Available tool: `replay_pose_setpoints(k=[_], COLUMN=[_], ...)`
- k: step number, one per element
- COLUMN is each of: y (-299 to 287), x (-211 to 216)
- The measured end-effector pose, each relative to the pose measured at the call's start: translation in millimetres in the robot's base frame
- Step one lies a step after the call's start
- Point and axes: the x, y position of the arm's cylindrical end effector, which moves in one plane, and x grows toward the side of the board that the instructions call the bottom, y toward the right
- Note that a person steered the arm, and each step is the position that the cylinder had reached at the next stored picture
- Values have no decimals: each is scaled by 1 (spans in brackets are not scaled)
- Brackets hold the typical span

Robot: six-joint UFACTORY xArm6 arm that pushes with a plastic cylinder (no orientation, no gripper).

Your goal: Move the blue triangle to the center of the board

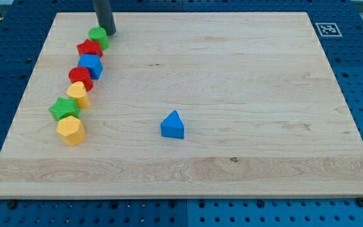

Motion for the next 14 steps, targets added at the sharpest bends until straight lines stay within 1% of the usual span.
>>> replay_pose_setpoints(k=[1, 2, 3, 4, 5, 7, 8, 9, 10, 11, 12, 13, 14], y=[0, 9, 61, 95, 123, 212, 245, 239, 196, 172, 167, 165, 165], x=[8, 3, 4, 56, 124, 225, 281, 323, 324, 307, 278, 235, 201])
